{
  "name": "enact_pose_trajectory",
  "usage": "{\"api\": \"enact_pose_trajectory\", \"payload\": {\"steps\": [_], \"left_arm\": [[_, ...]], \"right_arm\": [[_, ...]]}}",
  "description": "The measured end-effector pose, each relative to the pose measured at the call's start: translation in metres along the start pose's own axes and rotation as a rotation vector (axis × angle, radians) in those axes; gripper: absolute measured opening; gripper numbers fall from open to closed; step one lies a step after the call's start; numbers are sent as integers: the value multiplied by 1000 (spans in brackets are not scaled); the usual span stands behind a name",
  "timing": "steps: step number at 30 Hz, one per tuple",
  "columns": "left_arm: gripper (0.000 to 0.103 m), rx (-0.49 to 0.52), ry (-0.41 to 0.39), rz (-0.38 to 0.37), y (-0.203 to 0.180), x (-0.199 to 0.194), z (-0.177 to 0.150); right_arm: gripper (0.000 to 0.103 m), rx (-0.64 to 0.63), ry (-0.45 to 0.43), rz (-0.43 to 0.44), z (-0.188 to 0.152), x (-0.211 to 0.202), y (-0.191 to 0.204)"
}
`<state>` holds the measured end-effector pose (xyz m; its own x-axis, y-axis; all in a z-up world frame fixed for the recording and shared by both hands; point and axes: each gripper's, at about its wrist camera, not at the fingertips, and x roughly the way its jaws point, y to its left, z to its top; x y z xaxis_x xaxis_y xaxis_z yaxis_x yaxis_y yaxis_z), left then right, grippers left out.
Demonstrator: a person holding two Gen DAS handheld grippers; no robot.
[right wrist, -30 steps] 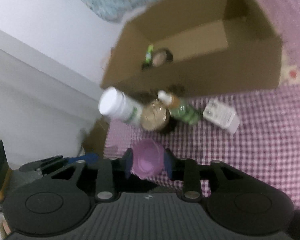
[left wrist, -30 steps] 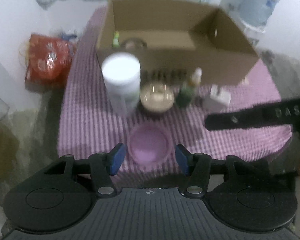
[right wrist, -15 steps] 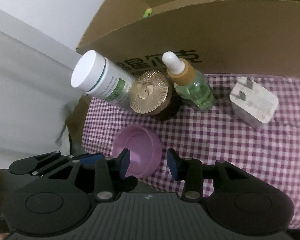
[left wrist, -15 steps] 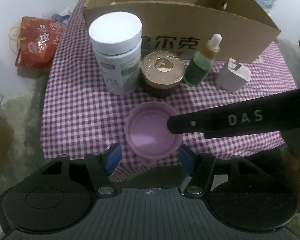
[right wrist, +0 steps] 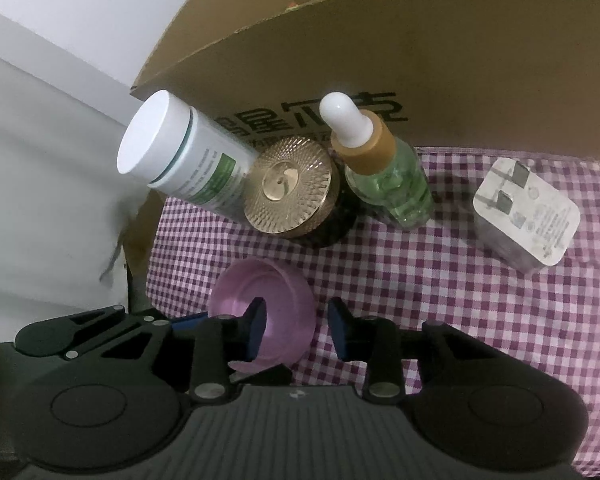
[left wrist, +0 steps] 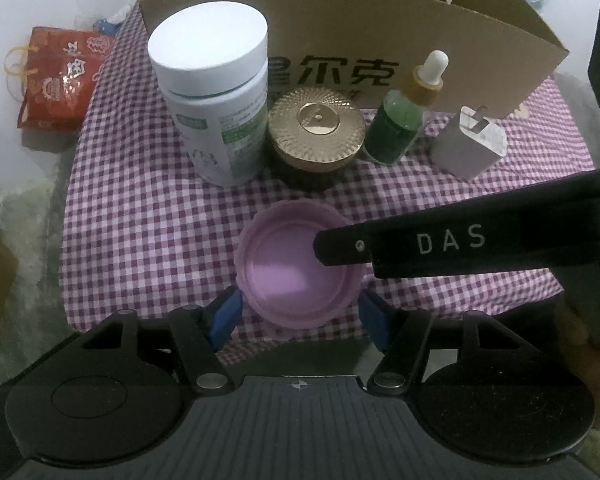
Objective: Organize rigid objects
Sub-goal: 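Lift the pink lid and carry it toward the box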
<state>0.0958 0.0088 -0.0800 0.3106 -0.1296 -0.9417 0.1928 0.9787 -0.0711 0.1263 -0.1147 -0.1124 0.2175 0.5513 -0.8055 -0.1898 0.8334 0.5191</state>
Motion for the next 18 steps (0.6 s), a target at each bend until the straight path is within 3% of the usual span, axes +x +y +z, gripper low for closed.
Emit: {"api": "enact_pose_trajectory", "payload": {"steps": [3, 12, 18], "left_arm": [[64, 9, -13, -6, -2, -1, 0], [64, 54, -28, -95, -19, 1, 3], [64, 108, -25, -63, -37, 9, 7]], "right_arm": [[23, 5, 0, -2, -2, 3, -1], [22, 69, -25, -20, -14, -24, -30], [22, 85, -29, -26, -19, -32, -38]]}}
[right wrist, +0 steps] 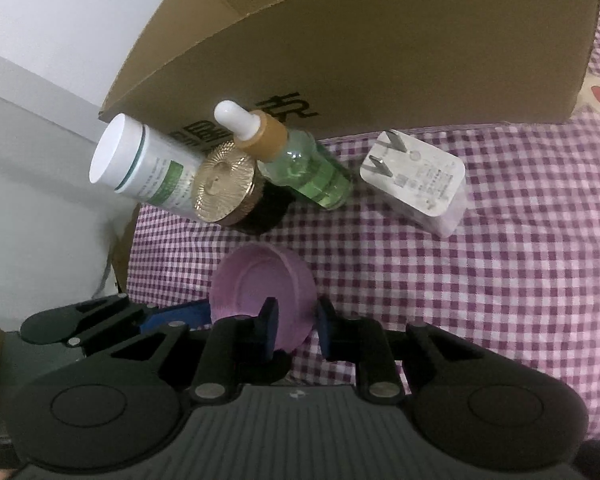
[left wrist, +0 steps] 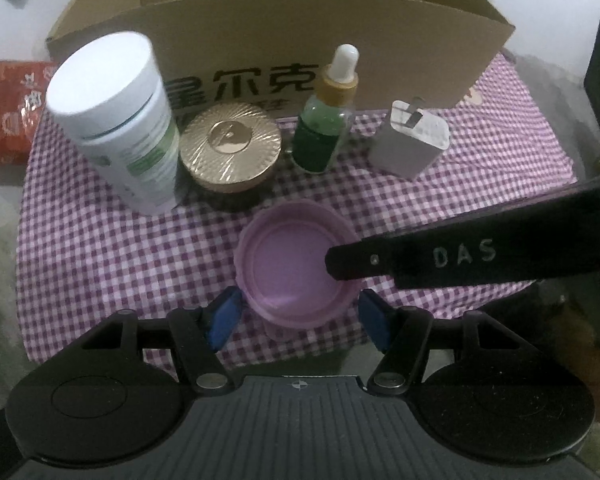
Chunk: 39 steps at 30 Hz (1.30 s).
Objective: Organize rigid objects
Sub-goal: 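Lift the pink lid and carry it toward the box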
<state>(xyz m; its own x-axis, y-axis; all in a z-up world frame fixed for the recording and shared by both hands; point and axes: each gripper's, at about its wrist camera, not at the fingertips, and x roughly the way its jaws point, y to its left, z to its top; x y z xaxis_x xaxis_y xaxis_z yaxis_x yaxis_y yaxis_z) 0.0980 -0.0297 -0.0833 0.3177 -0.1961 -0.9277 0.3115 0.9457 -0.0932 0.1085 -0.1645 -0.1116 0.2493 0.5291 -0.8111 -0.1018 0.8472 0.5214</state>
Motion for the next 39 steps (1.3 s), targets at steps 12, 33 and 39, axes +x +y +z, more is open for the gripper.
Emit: {"api": "enact_pose_trajectory", "payload": {"steps": [12, 33, 39], "left_arm": [[63, 11, 18, 42, -11, 20, 6], [63, 1, -44, 44, -7, -25, -5], [63, 10, -72, 62, -12, -39, -8]], "right_arm": [[22, 8, -24, 9, 2, 5, 4], [23, 25, -70, 26, -13, -22, 19], [23, 20, -93, 36, -17, -34, 28]]}}
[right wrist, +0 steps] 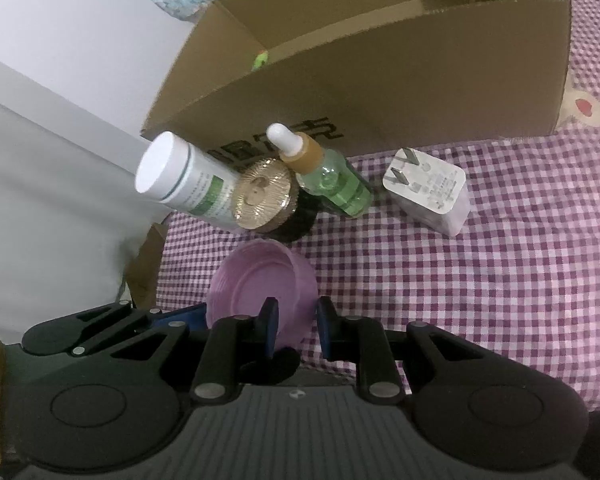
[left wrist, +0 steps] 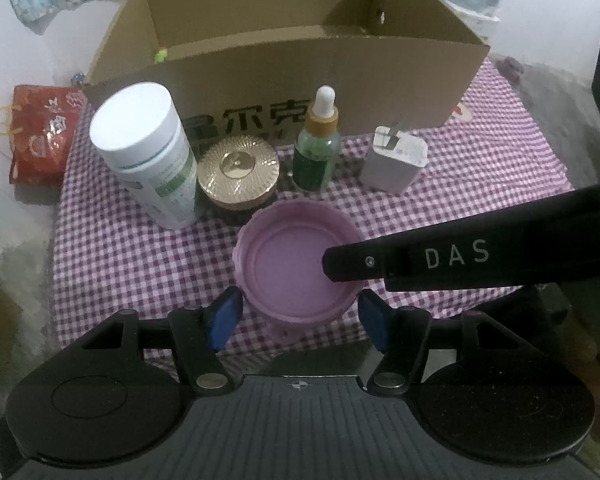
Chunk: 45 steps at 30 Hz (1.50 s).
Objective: Organize rigid objects
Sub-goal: 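Lift the pink lid and carry it toward the box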
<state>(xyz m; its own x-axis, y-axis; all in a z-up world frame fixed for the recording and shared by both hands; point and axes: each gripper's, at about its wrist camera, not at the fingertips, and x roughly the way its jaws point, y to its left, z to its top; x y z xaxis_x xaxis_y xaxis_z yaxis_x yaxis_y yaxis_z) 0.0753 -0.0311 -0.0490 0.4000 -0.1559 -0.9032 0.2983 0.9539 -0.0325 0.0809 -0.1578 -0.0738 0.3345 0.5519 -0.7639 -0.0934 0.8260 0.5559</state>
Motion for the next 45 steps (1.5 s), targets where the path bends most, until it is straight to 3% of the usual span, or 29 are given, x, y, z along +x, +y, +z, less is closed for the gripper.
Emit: {"api": "enact_pose_trajectory", "payload": {"steps": [45], "left_arm": [[63, 53, -192, 75, -24, -84, -7]], "right_arm": [[23, -42, -166, 78, -19, -82, 41]]}}
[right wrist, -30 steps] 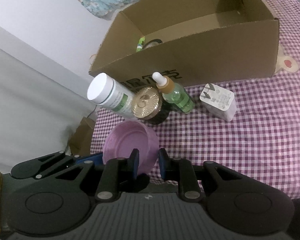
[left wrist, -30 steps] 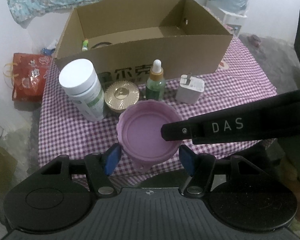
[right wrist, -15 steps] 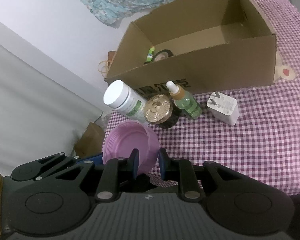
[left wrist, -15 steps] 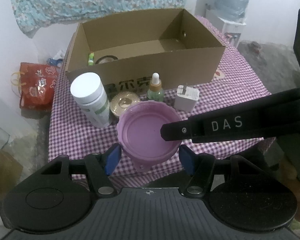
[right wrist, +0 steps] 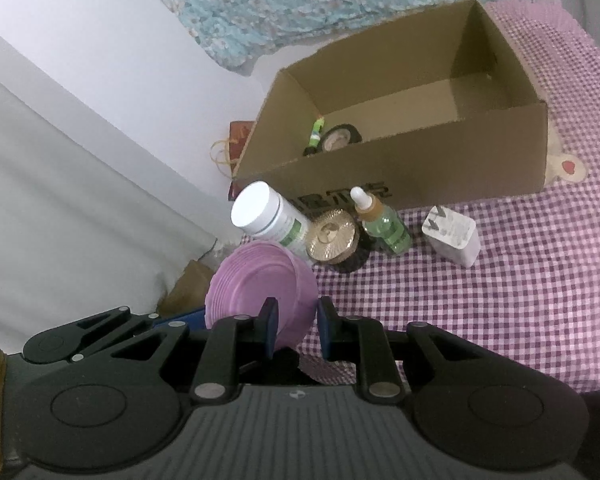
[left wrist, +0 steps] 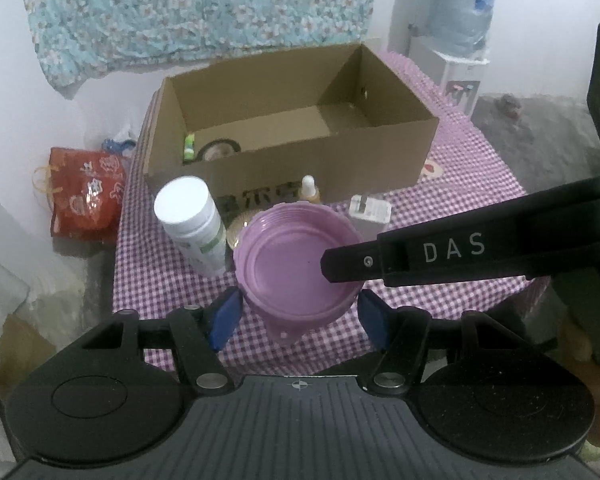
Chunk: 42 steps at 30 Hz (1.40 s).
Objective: Organize rigid objects
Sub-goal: 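Lift the pink lid and carry it toward the box, then lower the pink lid into the box and open the right tool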
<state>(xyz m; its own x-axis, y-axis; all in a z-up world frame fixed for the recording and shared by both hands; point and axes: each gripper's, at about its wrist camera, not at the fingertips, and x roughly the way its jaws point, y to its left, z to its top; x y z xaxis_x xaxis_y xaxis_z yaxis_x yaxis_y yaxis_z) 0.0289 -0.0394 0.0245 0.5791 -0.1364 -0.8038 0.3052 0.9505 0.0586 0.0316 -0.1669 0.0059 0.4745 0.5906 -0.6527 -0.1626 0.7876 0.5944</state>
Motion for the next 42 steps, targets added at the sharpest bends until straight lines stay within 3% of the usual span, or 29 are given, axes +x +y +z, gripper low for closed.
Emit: {"api": "enact_pose_trajectory", "payload": {"steps": [13, 22, 31, 42], "left_arm": [[63, 37, -63, 40, 3, -11, 37], [63, 25, -72, 27, 21, 3, 88], [63, -22, 22, -39, 54, 54, 158], [63, -50, 209, 3, 71, 149, 211]], "right_arm": [[23, -37, -78, 41, 36, -11, 7], [23, -95, -75, 30, 99, -3, 4], [23, -150, 6, -33, 183, 39, -9], [23, -60, 184, -47, 253, 141, -62]]}}
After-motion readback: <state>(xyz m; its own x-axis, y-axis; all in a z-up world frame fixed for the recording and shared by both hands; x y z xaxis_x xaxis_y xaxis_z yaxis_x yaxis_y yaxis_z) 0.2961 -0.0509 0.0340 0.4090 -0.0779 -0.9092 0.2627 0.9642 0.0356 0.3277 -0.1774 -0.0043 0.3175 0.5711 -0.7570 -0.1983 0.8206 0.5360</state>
